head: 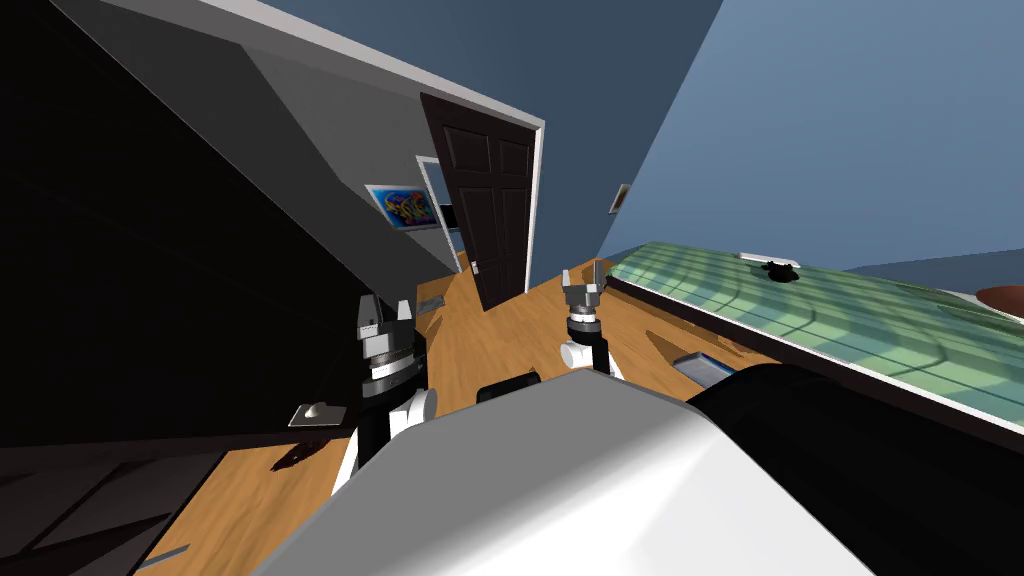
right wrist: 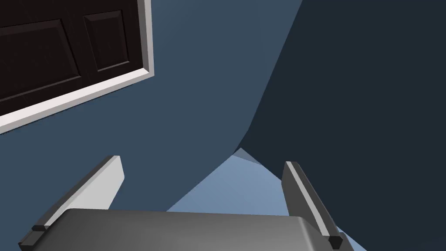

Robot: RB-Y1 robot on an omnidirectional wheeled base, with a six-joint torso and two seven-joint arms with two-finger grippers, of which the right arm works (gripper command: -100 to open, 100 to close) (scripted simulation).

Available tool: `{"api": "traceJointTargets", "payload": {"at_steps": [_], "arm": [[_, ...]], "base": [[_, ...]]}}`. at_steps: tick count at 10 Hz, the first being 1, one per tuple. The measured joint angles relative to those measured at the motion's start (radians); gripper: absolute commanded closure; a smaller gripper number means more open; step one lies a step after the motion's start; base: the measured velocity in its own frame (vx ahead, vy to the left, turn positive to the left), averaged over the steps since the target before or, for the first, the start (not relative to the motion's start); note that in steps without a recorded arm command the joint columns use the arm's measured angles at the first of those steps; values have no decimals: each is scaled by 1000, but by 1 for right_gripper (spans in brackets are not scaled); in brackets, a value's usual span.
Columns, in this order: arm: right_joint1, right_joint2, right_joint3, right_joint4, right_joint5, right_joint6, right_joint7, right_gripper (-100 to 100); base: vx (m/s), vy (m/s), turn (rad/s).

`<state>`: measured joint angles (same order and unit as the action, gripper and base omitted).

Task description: Pull the door open

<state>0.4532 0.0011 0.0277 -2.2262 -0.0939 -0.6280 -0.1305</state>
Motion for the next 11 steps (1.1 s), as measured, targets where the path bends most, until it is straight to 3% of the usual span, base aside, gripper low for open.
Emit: {"api": "traceJointTargets", "payload": {"at_steps": [11], "arm": [[-92, -60, -8, 256, 9, -30, -9, -100]], "base": [[125, 34, 55]]}}
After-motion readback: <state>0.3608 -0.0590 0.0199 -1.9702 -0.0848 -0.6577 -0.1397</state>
